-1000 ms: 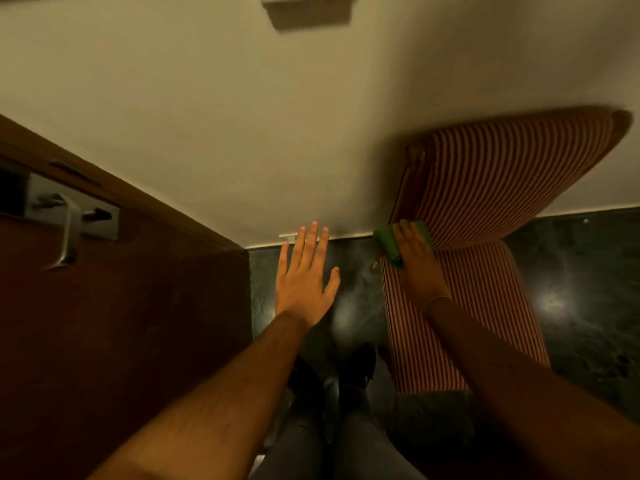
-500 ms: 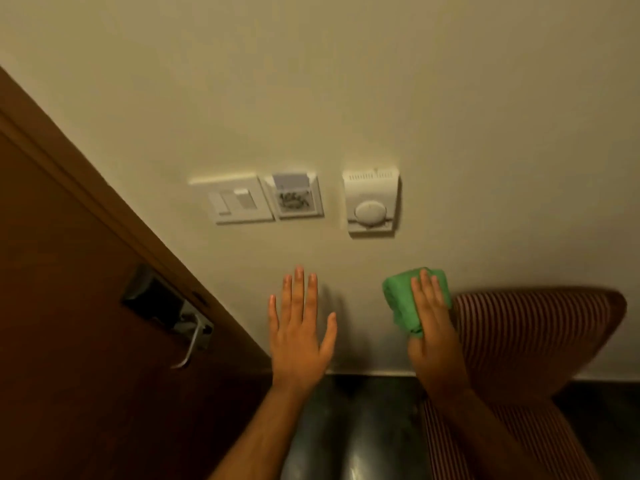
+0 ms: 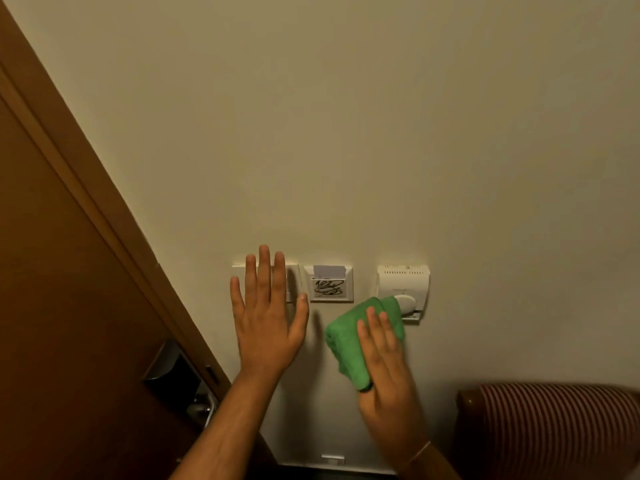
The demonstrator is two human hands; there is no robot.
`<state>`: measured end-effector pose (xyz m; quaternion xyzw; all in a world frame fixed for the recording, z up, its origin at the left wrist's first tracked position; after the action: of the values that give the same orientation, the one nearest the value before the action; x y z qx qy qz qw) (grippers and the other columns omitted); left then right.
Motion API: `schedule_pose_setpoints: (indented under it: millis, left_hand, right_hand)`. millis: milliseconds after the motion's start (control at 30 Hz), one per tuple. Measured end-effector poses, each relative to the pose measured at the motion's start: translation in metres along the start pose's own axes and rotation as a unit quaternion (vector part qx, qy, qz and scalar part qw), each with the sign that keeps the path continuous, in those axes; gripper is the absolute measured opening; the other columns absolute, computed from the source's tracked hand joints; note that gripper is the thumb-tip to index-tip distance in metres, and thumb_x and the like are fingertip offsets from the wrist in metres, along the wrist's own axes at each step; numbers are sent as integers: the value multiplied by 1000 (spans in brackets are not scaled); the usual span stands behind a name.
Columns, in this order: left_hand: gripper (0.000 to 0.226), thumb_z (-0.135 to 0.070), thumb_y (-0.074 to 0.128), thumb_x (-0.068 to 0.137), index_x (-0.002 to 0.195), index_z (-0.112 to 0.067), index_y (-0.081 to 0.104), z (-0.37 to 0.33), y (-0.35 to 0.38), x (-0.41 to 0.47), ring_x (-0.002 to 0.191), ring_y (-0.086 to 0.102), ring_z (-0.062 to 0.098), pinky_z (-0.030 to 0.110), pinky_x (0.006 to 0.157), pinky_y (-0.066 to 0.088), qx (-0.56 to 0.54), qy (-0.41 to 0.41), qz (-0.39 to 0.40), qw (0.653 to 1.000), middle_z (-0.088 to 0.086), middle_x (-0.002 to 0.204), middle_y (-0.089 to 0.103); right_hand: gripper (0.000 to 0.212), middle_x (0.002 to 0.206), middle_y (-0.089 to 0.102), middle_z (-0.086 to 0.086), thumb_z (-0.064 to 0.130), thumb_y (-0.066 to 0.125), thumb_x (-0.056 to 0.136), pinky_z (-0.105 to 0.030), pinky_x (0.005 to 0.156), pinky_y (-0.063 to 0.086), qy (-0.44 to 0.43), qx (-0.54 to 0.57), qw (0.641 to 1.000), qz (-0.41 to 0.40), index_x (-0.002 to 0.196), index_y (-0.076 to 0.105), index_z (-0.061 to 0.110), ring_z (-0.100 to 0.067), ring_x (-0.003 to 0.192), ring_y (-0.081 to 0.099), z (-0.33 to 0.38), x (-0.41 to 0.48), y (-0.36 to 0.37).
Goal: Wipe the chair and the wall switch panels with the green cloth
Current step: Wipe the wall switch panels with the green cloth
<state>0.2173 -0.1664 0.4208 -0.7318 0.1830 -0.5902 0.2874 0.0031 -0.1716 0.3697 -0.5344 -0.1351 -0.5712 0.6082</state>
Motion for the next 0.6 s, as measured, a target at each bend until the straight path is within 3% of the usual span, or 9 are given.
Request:
schedule_pose_setpoints:
  millis: [100, 167, 300, 467, 600]
  left_hand:
    - [79, -40, 38, 114, 180, -23, -2, 14, 7, 26, 175, -8, 22, 44, 141, -11, -24, 32, -16, 999, 3, 189, -8]
    - [74, -37, 32, 117, 180, -26, -5, 22, 13, 43, 175, -10, 21, 44, 140, -12, -30, 52, -30, 998, 0, 188, -12]
    - [67, -36, 27, 120, 180, -25, -3, 31, 23, 74, 174, -14, 22, 44, 140, -13, -36, 73, -66, 994, 0, 187, -16]
    - [63, -40, 23, 123, 179, -32, -5, 42, 34, 98, 173, -16, 20, 46, 140, -11, -39, 120, -123, 984, -4, 186, -20]
    - [65, -40, 30, 122, 179, -32, 0, 45, 42, 98, 174, -9, 21, 50, 140, -4, -49, 136, -165, 976, -5, 187, -13]
  right_hand:
    - [71, 171, 35, -5, -7, 48, 92, -57, 122, 39, 2, -13, 1000, -7, 160, 37, 9, -23, 164, 25, 12, 11, 26]
    - [72, 167, 39, -8, -10, 43, 87, -56, 124, 37, 9, -20, 999, -26, 157, 38, 6, -22, 164, 25, 16, 18, 42]
    - [92, 177, 21, 5, -19, 58, 79, -46, 134, 26, 28, -44, 998, -40, 161, 29, 9, -26, 164, 23, 8, 21, 66]
    - [108, 178, 18, 4, -14, 59, 78, -38, 137, 13, 87, -108, 989, -59, 169, 18, 26, -27, 166, 19, -14, 18, 92]
    - [97, 179, 11, 6, -2, 49, 85, -40, 138, 11, 101, -138, 983, -64, 170, 14, 28, -25, 167, 10, -22, 18, 111]
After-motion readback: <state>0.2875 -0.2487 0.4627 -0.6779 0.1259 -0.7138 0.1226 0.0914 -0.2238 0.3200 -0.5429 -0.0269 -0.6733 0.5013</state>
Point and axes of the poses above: each hand's wrist, its own x-axis towards the middle knuckle, its own y-axis out of the palm, z = x × y, the point moved 4 cm from there along x, towards the middle knuckle
